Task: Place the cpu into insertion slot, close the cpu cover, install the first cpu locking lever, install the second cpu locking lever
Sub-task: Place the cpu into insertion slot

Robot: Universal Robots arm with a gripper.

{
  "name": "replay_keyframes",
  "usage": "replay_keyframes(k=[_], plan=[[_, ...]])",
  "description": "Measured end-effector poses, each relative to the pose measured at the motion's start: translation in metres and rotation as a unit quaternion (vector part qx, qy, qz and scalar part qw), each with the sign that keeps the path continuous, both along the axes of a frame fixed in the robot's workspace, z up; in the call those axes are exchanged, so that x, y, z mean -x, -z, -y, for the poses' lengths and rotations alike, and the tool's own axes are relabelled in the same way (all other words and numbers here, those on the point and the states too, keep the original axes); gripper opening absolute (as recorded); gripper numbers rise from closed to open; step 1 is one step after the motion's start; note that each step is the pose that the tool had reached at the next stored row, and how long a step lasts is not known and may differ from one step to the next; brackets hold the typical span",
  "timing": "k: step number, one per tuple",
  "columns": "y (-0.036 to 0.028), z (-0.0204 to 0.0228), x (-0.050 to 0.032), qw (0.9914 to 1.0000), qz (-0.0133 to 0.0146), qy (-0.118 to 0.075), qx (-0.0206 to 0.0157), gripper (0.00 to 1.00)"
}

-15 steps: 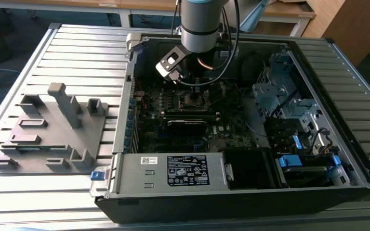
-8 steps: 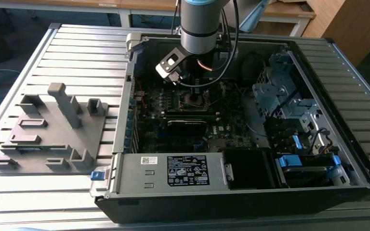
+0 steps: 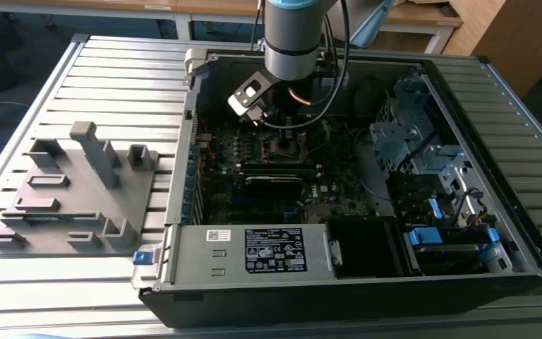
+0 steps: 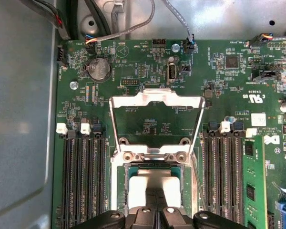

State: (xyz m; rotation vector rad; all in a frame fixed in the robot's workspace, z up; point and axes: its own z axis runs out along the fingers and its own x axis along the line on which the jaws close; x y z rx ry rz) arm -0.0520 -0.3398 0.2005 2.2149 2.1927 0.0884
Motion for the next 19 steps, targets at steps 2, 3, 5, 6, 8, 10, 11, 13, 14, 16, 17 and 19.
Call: replay_keyframes(k=[2, 3, 5, 6, 8, 10, 11, 13, 14, 16, 17, 19], plan=[[0.0014, 0.0001, 0.0001, 1.00000, -0.0002, 0.000, 0.0002, 0.11], [0.0018, 0.0002, 0.0001, 1.00000, -0.0003, 0.000, 0.0005, 0.11], [0.0020, 0.0002, 0.0001, 1.00000, -0.0002, 0.000, 0.0004, 0.11], [0.0022, 0.0001, 0.0001, 1.00000, -0.0001, 0.000, 0.0002, 0.11], [0.0023, 0.0000, 0.0001, 1.00000, 0.0000, 0.000, 0.0000, 0.11], [0.0029, 0.0001, 0.0001, 1.00000, -0.0001, 0.000, 0.0002, 0.11], [0.0030, 0.0001, 0.0001, 1.00000, -0.0002, 0.000, 0.0003, 0.11], [0.0032, 0.0001, 0.0001, 1.00000, -0.0001, 0.000, 0.0002, 0.11], [0.0033, 0.0001, 0.0001, 1.00000, -0.0001, 0.000, 0.0001, 0.11], [0.0030, 0.0000, 0.0001, 1.00000, 0.0000, 0.000, 0.0000, 0.11], [0.0025, 0.0000, 0.0000, 1.00000, 0.0002, 0.000, -0.0002, 0.11], [0.0001, -0.0005, -0.0002, 1.00000, 0.0009, 0.000, -0.0014, 0.11]])
